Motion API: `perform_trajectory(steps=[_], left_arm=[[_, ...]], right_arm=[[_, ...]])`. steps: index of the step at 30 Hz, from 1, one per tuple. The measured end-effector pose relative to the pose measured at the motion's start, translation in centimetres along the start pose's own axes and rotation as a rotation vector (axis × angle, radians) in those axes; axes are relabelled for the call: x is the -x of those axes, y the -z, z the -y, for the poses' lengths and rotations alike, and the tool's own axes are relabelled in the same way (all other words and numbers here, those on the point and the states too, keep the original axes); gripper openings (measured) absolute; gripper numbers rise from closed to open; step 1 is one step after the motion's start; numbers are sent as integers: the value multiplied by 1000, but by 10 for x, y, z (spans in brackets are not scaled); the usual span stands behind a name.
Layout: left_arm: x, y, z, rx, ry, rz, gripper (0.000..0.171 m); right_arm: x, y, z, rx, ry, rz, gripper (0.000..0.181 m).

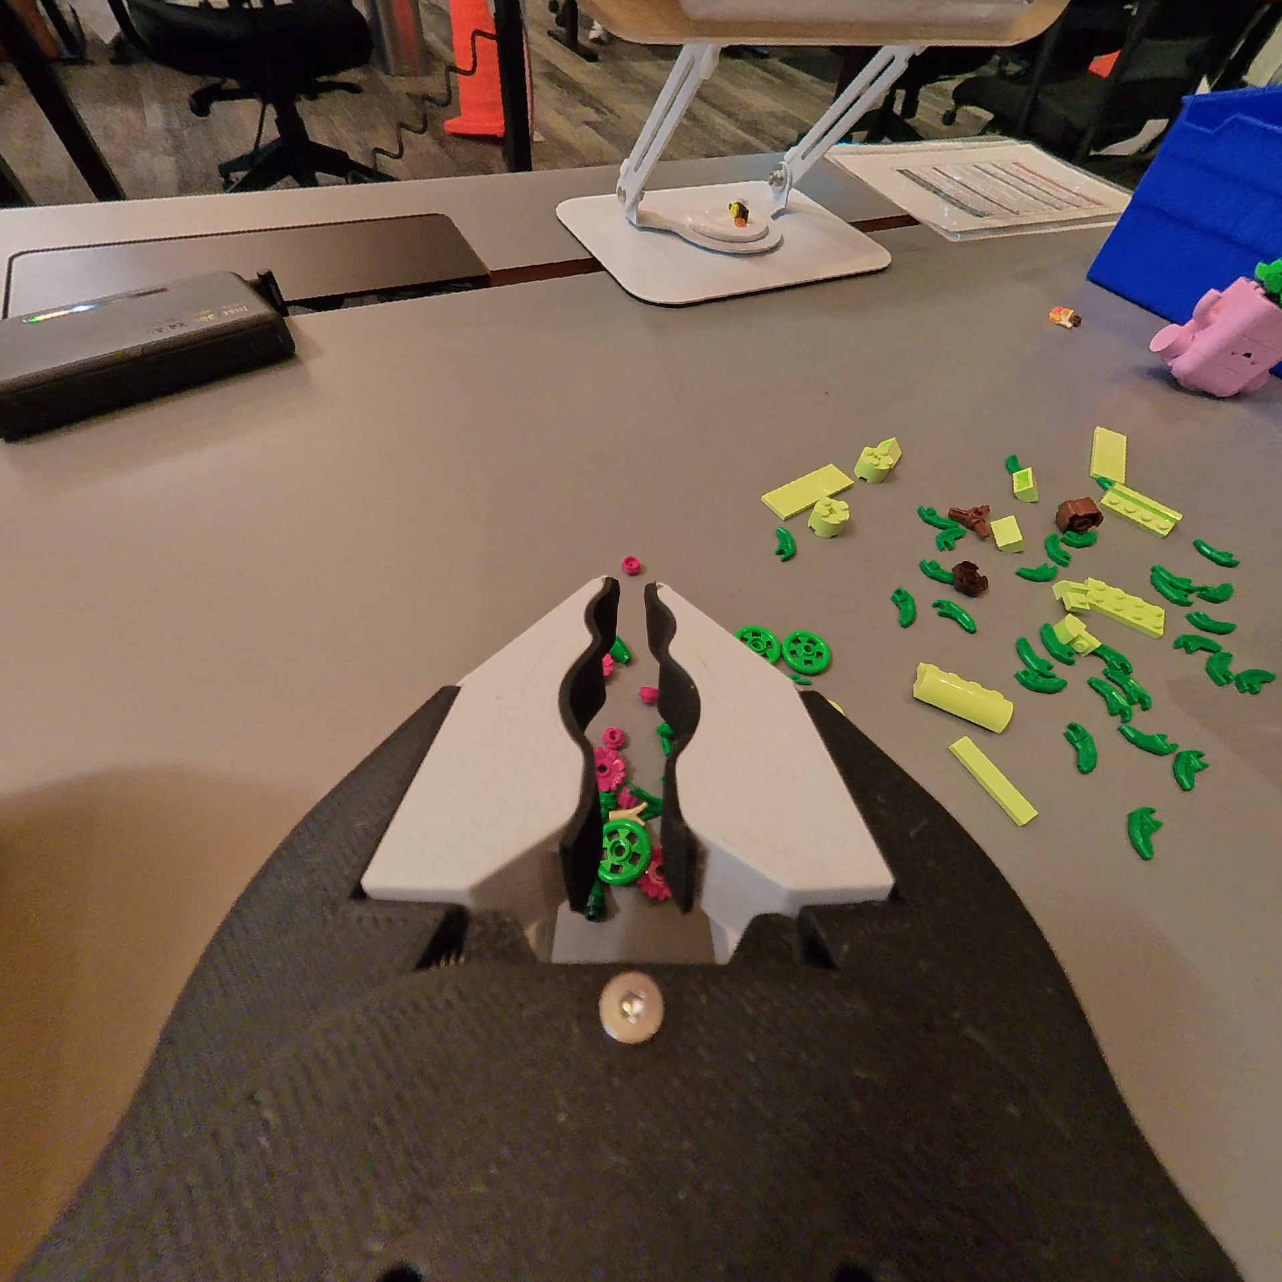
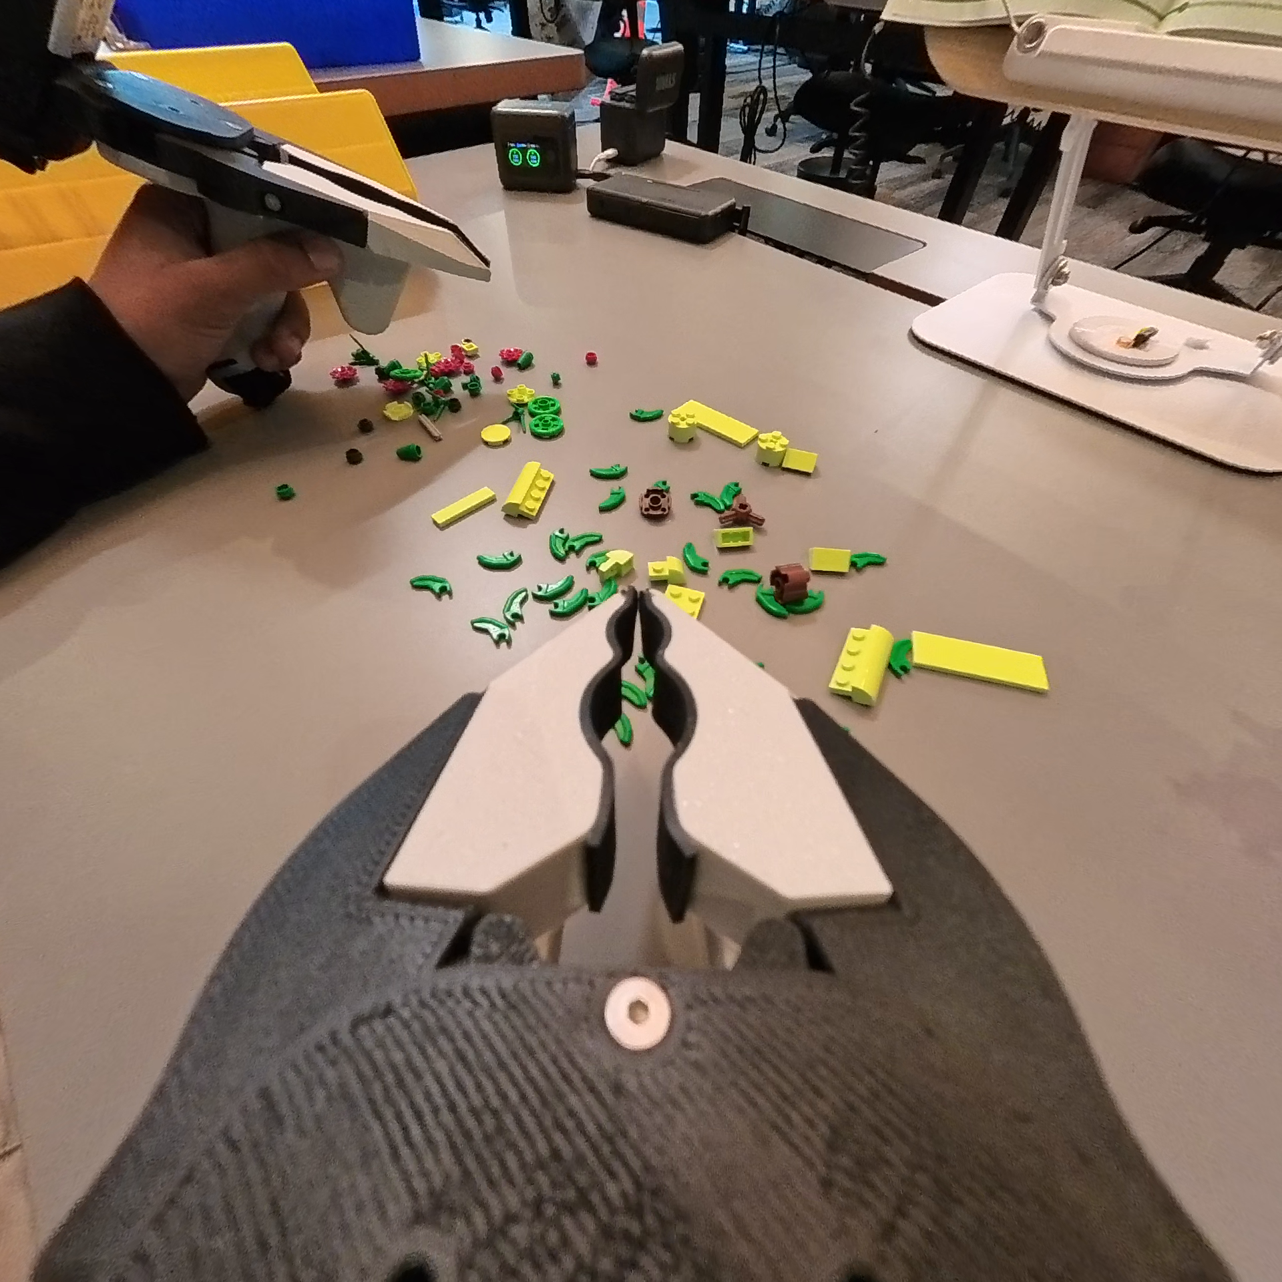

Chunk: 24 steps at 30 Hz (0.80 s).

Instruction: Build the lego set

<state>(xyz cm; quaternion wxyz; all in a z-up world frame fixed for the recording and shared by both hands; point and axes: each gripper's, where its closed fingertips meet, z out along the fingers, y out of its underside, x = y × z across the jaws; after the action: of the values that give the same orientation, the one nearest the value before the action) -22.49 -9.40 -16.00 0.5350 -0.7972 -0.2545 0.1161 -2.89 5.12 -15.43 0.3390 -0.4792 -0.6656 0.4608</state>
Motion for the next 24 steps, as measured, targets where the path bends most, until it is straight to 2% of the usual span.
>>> perform_trajectory(steps=[3,4,5,7,8,10,13,18,20,21,24], left_arm=[[-6,0,2,-11,-11,-29,8],[-17,1,5,-26,-31,-91,16],[-40,3,8,-42,-69,-218,29],[-91,10,4,-13,-145,-466,37],[-108,10,-4,29,-193,-524,39],[-122,0,-29,165,-296,-518,47],[-119,-16,-59,331,-421,-411,54],[-127,-21,-56,314,-448,-384,32],[-128,-21,-55,312,-436,-388,28],[-129,-19,-51,290,-416,-403,0],[-131,-9,-22,147,-231,-486,0]], right_arm=[[0,0,0,0,0,1,0],[0,0,0,0,0,1,0],[0,0,0,0,0,0,0],[0,0,0,2,0,0,0],[0,0,0,2,0,0,0],[0,0,0,2,0,0,0],[0,0,0,-1,0,0,0],[0,0,0,2,-1,2,0],[0,0,0,1,-2,2,0],[0,0,0,-1,-3,2,0],[0,0,0,-3,-1,1,0]])
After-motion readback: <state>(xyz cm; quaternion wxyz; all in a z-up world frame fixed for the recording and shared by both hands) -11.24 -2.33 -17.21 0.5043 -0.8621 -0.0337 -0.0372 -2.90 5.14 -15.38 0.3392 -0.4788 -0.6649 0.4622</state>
